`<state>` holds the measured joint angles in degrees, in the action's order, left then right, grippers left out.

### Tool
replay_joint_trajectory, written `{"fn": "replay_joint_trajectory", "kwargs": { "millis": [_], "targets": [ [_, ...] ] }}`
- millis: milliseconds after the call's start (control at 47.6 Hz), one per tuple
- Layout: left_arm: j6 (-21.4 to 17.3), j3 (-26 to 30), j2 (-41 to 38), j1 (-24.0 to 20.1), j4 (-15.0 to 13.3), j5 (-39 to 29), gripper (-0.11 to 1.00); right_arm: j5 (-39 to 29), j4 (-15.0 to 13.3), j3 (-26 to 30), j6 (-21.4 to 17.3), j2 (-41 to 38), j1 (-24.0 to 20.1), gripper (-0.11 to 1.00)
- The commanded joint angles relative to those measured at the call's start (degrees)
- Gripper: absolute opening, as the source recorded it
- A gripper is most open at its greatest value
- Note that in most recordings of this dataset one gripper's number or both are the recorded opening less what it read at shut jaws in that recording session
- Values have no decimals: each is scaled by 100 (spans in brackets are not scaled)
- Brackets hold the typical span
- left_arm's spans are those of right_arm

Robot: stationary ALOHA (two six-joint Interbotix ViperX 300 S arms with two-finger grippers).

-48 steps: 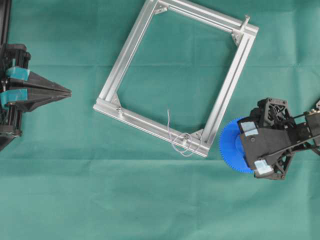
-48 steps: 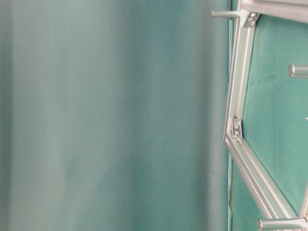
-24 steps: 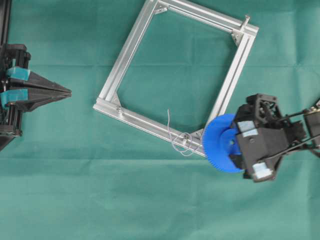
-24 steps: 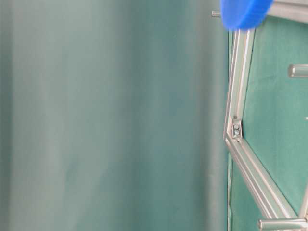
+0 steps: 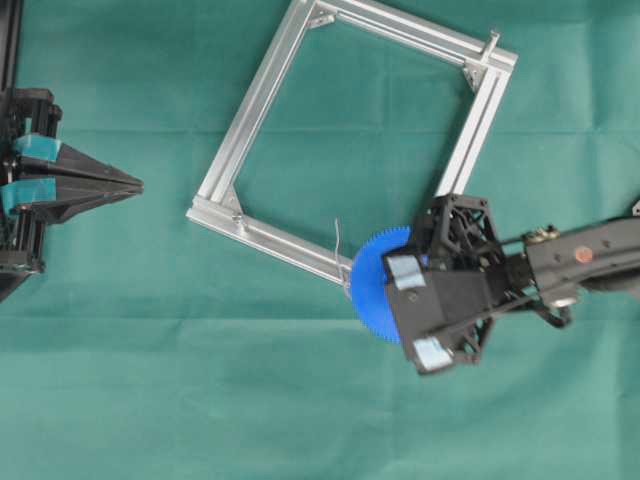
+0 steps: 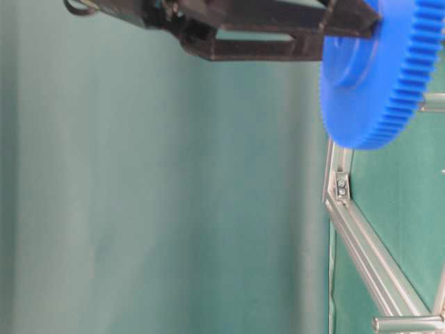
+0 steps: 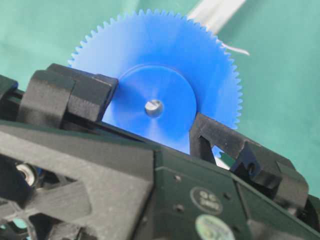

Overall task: Find the location of the shaft and insert the gear.
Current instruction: 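Carry the upright gear left toward the frame's metal shaft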

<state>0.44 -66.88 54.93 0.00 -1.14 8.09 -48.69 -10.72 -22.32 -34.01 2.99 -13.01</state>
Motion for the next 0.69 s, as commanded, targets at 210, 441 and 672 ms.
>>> {"fn": "replay_joint_trajectory", "kwargs": {
  "millis": [210,441,672],
  "targets": [
    [0,97,-53,-18,-9,26,1,149,-44,167,9,-132,272,69],
    [0,97,-53,-9,-9,26,1,202,-44,149,18,-334,316,69],
    [0,97,-53,-18,-9,26,1,316,-35,132,18,-404,316,69]
  ]
}}
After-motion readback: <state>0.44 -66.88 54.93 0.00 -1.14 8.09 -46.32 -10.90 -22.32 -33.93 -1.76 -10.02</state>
